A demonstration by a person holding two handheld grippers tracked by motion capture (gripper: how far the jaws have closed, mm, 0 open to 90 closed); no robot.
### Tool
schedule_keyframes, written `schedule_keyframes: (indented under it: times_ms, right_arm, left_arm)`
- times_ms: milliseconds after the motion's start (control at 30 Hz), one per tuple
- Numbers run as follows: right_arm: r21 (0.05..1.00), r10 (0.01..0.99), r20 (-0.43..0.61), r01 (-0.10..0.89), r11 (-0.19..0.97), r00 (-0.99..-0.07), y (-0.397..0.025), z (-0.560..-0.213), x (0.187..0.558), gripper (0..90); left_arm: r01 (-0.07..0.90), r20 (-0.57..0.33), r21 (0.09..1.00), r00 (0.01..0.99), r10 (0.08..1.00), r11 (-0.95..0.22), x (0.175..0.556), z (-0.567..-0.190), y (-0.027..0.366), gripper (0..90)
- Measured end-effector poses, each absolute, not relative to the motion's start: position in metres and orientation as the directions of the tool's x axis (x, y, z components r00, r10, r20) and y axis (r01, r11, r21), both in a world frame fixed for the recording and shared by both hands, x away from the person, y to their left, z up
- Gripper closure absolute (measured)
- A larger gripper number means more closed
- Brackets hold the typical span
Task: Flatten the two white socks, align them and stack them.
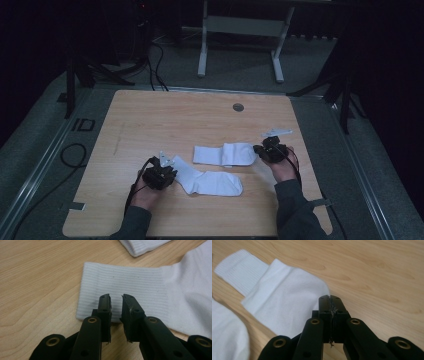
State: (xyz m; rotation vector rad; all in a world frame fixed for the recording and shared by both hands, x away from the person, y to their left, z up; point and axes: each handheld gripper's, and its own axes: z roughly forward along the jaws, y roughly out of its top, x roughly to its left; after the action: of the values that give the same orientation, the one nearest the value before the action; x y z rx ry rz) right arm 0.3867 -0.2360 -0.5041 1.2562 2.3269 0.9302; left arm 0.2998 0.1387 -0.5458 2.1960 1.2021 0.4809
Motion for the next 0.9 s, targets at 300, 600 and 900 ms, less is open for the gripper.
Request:
schedule_keyframes:
  times_ms: [300, 600, 900]
  right_arm:
    - [0.666, 0.852, 0.03, 0.646, 0.373, -0.522, -0.266, -0.509, 0.377, 88.5]
    - [0.635, 0.869, -0.046, 0.657, 0.406, -0.493, -0.286, -0.511, 0.373, 88.4]
    - [0.623, 0.866, -0.122, 0.642, 0.447, -0.485, -0.276, -0.51, 0.378, 66.1]
  left_arm:
    - [0.637, 0.034, 0.645, 0.528, 0.848, -0.422, 0.3, -0.546, 0.139, 77.0]
    - [0.638, 0.034, 0.644, 0.529, 0.848, -0.423, 0.3, -0.546, 0.138, 77.0]
    - [0.635, 0.035, 0.647, 0.528, 0.849, -0.422, 0.301, -0.546, 0.14, 75.2]
